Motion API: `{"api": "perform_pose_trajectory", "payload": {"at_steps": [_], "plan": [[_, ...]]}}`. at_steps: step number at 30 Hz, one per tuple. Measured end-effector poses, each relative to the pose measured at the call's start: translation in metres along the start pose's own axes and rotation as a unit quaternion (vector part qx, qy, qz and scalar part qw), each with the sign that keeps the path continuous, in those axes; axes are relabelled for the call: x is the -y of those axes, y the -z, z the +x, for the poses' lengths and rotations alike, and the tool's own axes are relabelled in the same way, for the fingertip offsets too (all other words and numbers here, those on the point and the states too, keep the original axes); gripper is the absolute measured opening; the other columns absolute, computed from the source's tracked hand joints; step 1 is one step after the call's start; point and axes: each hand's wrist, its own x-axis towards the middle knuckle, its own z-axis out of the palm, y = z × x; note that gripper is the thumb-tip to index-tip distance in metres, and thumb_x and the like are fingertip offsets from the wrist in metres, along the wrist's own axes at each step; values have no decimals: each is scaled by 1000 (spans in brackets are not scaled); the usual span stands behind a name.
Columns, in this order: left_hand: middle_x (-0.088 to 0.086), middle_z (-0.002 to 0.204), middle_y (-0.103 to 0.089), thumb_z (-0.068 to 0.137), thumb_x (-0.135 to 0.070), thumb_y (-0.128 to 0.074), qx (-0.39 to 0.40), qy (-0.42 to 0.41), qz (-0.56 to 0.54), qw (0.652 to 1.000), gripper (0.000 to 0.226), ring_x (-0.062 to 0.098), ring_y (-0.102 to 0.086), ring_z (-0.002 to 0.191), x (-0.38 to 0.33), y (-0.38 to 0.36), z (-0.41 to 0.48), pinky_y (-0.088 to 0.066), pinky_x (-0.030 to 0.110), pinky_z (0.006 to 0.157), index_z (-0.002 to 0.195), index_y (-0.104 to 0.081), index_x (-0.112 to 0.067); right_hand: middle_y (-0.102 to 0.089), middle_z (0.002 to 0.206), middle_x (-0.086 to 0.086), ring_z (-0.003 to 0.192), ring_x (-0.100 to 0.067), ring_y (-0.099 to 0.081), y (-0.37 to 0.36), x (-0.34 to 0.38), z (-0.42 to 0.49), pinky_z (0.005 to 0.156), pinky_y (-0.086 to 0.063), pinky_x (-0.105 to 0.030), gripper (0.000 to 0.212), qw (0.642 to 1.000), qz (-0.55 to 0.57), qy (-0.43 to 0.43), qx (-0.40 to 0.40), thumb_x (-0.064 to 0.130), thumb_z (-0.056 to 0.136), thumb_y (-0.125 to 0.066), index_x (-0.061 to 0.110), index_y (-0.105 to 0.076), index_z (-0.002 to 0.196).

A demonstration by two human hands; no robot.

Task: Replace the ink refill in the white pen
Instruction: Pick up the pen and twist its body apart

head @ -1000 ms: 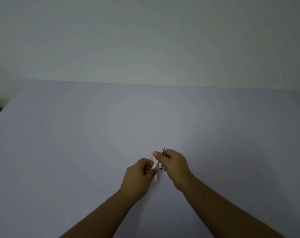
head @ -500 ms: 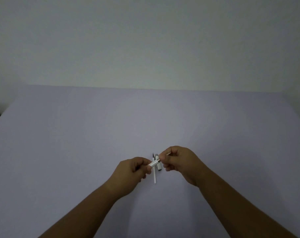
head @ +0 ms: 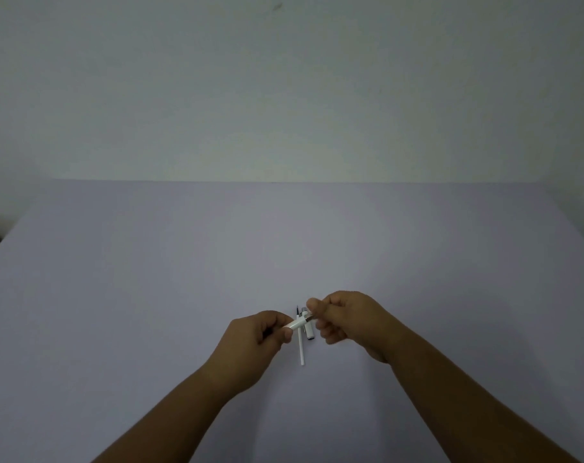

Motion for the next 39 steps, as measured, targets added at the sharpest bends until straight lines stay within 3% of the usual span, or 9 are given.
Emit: {"api": "perform_pose_trajectory", "payload": {"at_steps": [6, 10, 14, 19, 23, 27, 31, 36, 39], "plan": [[-2, 74, -64, 91, -26, -54, 4, 9, 12, 1000, 24, 12, -53, 64, -3, -1, -1, -40, 19, 57, 74, -57, -43, -71, 94, -12, 80, -17, -66, 2, -1, -3, 78, -57, -32, 13, 999, -21, 38, 22, 11, 76, -71, 20, -67, 84], [-7, 69, -60, 91, -25, -54, 6, 6, 18, 1000, 24, 9, -49, 60, -5, -1, -1, -39, 13, 53, 76, -56, -44, -69, 69, -2, 59, -9, -63, 0, 3, -3, 56, -54, -20, 14, 1000, -5, 17, -2, 30, 79, -70, 17, -67, 74], [-8, 68, -59, 91, -24, -54, 4, 7, 18, 1000, 22, 9, -49, 60, -6, -1, -1, -39, 15, 55, 78, -58, -41, -69, 83, -2, 73, -9, -64, 1, 0, -3, 74, -56, -26, 15, 998, -39, 55, 5, 11, 77, -69, 26, -66, 79], [-8, 67, -58, 91, -24, -54, 2, 4, 16, 1000, 17, 9, -46, 57, -7, -1, -2, -37, 16, 53, 81, -59, -37, -70, 66, 4, 60, -9, -64, -1, 1, -5, 58, -55, -21, 13, 1000, -12, 18, -13, 30, 79, -70, 18, -68, 76], [-7, 68, -58, 91, -23, -54, 2, 8, 20, 1000, 15, 11, -48, 61, -9, -3, -3, -39, 19, 57, 83, -60, -35, -68, 88, -1, 79, -13, -64, 0, -2, -7, 76, -56, -29, 18, 998, -25, 52, 16, 10, 76, -70, 26, -65, 84], [-5, 70, -59, 91, -24, -54, -1, 8, 15, 1000, 13, 13, -50, 63, -9, -3, -6, -40, 22, 59, 85, -60, -34, -70, 75, 0, 64, -9, -65, -3, -1, -9, 59, -54, -20, 12, 1000, -6, 15, -6, 32, 79, -70, 20, -69, 80], [-7, 68, -58, 91, -24, -55, -5, 9, 16, 1000, 12, 12, -50, 63, -10, -4, -6, -40, 21, 58, 86, -61, -33, -71, 92, -9, 81, -16, -65, -2, -4, -9, 77, -56, -29, 16, 998, -22, 58, 2, 9, 78, -68, 25, -66, 82], [-7, 67, -58, 91, -25, -55, -11, 4, 16, 1000, 12, 11, -48, 60, -8, -6, -6, -39, 20, 56, 86, -60, -34, -69, 79, -4, 69, -12, -65, -5, -3, -11, 63, -53, -21, 15, 999, 48, 7, -10, 27, 81, -69, 14, -68, 87], [-9, 67, -57, 91, -27, -55, -14, 2, 18, 1000, 10, 8, -47, 58, -8, -7, -6, -38, 18, 55, 87, -60, -35, -69, 85, -4, 80, -16, -65, -5, -6, -13, 75, -54, -26, 15, 998, 42, 43, -12, 6, 81, -66, 20, -67, 84]]}}
